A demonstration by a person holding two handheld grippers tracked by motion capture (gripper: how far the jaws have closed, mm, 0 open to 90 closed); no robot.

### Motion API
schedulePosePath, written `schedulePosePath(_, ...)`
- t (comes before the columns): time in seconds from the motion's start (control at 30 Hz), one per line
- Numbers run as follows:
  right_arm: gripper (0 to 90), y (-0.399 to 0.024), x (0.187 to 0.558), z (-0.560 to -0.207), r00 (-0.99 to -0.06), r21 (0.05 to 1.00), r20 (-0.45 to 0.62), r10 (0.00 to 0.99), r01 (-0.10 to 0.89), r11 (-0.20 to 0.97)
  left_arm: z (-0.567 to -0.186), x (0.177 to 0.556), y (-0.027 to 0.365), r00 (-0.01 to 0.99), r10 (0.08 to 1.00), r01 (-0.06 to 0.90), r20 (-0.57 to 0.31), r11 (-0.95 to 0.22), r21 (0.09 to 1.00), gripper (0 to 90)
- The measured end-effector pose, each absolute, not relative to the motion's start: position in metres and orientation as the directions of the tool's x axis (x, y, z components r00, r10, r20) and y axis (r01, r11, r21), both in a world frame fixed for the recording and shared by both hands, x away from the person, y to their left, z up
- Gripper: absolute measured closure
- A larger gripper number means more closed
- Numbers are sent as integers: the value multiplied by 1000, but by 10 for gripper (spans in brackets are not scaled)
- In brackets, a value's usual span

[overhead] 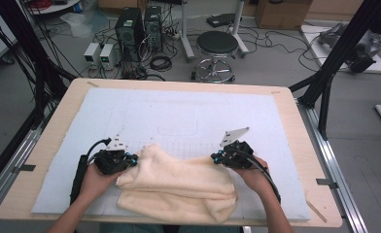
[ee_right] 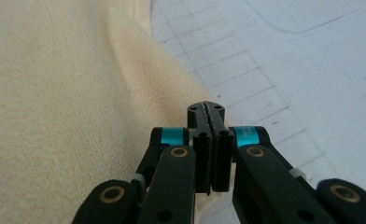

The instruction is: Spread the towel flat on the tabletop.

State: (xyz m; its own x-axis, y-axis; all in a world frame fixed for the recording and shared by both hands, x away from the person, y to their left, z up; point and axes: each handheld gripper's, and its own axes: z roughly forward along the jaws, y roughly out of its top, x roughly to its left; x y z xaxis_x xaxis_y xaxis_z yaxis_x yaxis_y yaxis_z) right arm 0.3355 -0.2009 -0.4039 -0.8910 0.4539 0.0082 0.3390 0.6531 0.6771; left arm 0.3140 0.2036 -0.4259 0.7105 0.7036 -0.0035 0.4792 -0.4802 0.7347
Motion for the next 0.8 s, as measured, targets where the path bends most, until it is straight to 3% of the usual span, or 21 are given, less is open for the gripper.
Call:
schedulePosePath(0.1,884,-206,338,-402,-883,684,22,469,355,637,-418,317,205,706,708,469,-14,-453,759,862)
schedulePosePath(0.13,786,-206,340,-404,-882,677,23,471,361,642,-416,317,205,709,705,463,-13,-452,762,860)
schedulePosePath(0.23,768,-206,343,-411,-880,661,15,475,365,656,-415,316,207,705,709,461,-12,-445,768,859)
schedulePosePath(0.3,650,-205,344,-415,-879,666,33,476,374,645,-416,315,209,714,700,459,-19,-447,767,829)
schedulePosePath(0.33,573,-204,345,-417,-875,659,27,483,379,650,-417,315,209,721,692,471,-40,-446,761,753)
schedulePosePath(0.4,531,-201,347,-424,-878,629,33,477,389,673,-421,316,209,723,684,515,-92,-446,732,548)
schedulePosePath(0.47,540,-197,348,-429,-877,616,28,480,394,683,-427,313,209,720,691,523,-69,-474,709,448)
schedulePosePath(0.53,669,-195,348,-429,-879,615,23,477,389,686,-434,313,211,726,681,536,-95,-474,698,486)
schedulePosePath(0.57,776,-194,347,-429,-884,616,27,466,382,689,-436,311,212,717,692,529,-86,-459,713,527)
schedulePosePath(0.6,832,-193,347,-428,-892,615,36,450,375,694,-436,310,210,712,698,521,-70,-460,719,613)
schedulePosePath(0.7,862,-190,345,-426,-899,602,19,437,360,713,-435,310,203,725,688,502,-31,-496,709,810)
schedulePosePath(0.8,864,-193,342,-422,-897,614,8,442,353,706,-432,310,200,722,692,493,-17,-496,715,846)
